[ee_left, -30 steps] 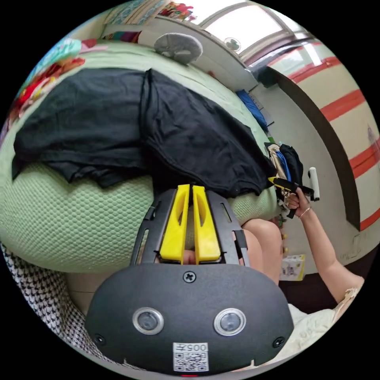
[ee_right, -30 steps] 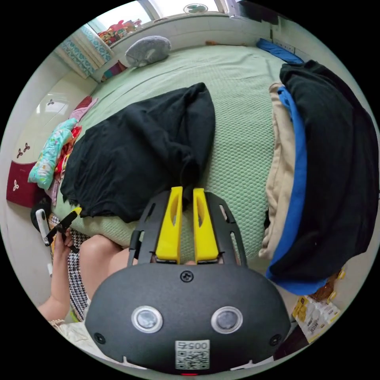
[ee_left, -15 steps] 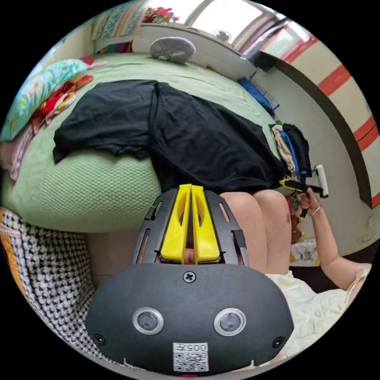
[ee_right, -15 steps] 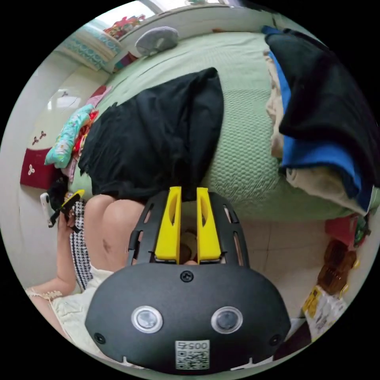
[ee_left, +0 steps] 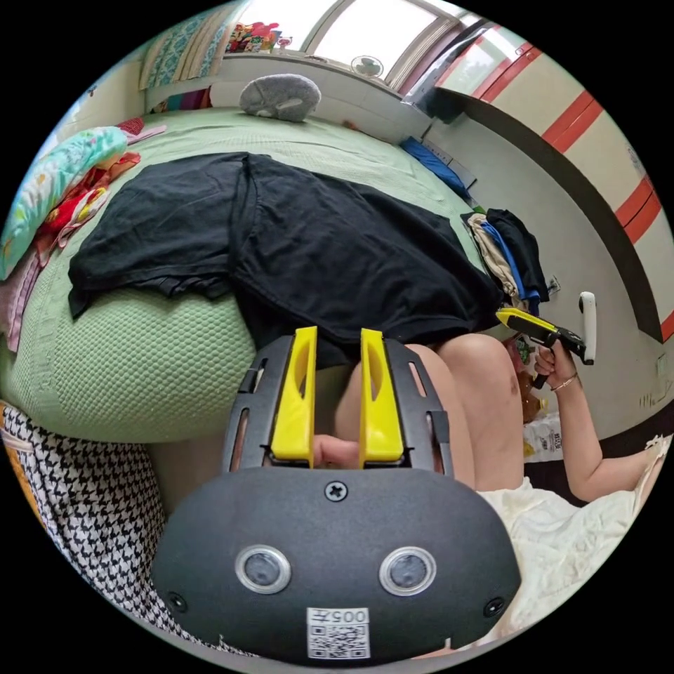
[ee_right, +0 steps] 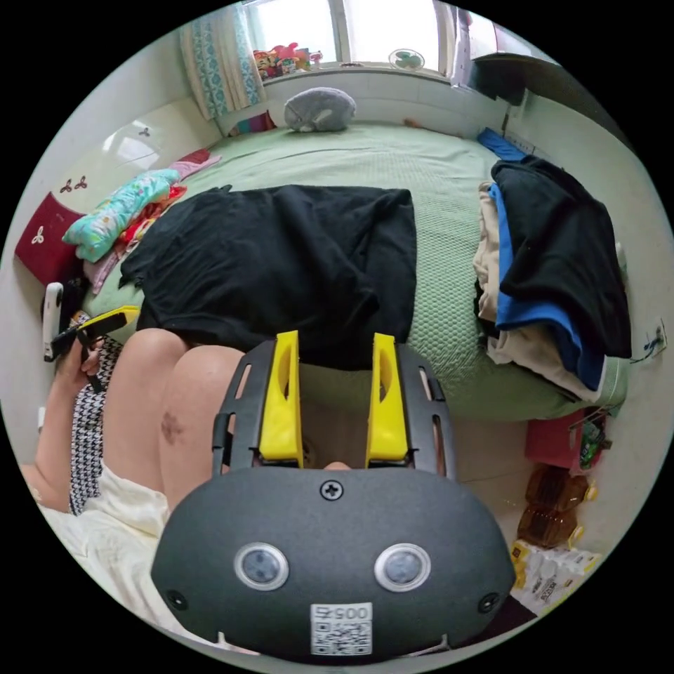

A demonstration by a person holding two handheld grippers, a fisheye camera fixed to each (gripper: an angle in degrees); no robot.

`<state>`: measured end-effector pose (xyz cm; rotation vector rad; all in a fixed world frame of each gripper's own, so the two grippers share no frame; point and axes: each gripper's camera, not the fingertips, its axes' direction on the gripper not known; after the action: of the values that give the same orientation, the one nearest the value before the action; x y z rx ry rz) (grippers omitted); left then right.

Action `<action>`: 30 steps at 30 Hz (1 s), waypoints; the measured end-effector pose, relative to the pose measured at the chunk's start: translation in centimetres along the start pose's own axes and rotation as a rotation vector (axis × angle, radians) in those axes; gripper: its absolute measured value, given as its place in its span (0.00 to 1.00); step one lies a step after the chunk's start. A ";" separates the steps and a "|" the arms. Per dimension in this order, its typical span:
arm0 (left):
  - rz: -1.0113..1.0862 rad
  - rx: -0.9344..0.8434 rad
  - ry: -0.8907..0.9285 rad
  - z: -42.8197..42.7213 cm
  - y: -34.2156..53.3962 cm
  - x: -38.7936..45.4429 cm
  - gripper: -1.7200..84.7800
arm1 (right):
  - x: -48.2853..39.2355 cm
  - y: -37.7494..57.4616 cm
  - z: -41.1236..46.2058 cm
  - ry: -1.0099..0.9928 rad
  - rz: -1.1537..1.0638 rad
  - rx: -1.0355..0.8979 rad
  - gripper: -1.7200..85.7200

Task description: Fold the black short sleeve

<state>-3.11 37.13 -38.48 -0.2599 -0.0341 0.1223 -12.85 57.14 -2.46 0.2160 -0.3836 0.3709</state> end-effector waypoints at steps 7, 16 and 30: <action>0.023 -0.056 0.018 2.0 -0.9 0.5 0.16 | -0.1 1.9 1.9 -0.074 0.068 -0.035 0.15; 0.005 -0.027 0.023 1.3 0.9 -0.1 0.16 | -0.7 2.8 1.7 -0.063 0.113 0.033 0.03; 0.022 -0.036 -0.041 1.7 -2.0 -1.0 0.18 | -1.3 0.5 -9.0 -0.245 0.087 0.303 0.00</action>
<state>-3.94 35.51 -36.31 -0.2936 -0.0742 0.1485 -11.25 59.61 -11.09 0.5450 -0.5795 0.4903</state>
